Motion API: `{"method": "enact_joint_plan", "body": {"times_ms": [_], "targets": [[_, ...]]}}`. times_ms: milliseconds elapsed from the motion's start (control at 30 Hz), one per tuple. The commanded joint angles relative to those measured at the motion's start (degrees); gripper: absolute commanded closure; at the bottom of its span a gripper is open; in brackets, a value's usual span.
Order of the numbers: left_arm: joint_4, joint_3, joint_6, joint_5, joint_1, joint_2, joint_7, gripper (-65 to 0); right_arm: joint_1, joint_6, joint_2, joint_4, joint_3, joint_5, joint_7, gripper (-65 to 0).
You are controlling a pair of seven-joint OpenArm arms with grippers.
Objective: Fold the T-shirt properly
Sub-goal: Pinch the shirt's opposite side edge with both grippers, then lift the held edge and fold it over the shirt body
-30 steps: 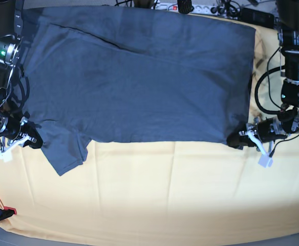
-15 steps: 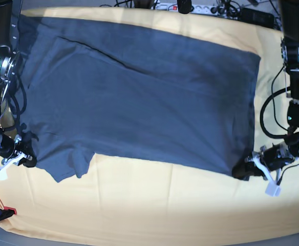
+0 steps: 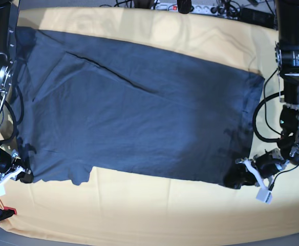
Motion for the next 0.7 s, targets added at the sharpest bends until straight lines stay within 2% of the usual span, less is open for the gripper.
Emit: {"method": "enact_joint_plan", "body": {"times_ms": [0, 233, 500, 567, 667], "targets": [[0.81, -0.37, -0.47, -2.91, -1.95, -1.42, -0.13, 0.0, 1.88, 0.34, 1.66, 1.7, -0.79, 1.7, 0.79, 0.0], [0.81, -0.37, -0.47, -17.0, -1.9, -4.39, 12.94, 0.0, -0.13, 0.34, 4.39, 7.08, -3.06, 10.03, -6.64, 0.0], [0.81, -0.37, -0.47, -34.07, -1.9, -8.17, 29.07, 0.0, -10.47, 0.34, 5.81, 16.24, -3.04, 12.26, -8.9, 0.0], [0.81, -0.39, -0.47, -34.13, -1.84, -9.25, 32.44, 0.0, -14.36, 0.34, 6.38, 20.72, -3.04, 12.28, -8.92, 0.0], [0.85, -0.37, -0.47, -34.13, -1.31, -10.49, 34.1, 0.0, -19.5, 0.34, 7.56, 27.36, -3.04, 13.6, -9.11, 0.0]]}}
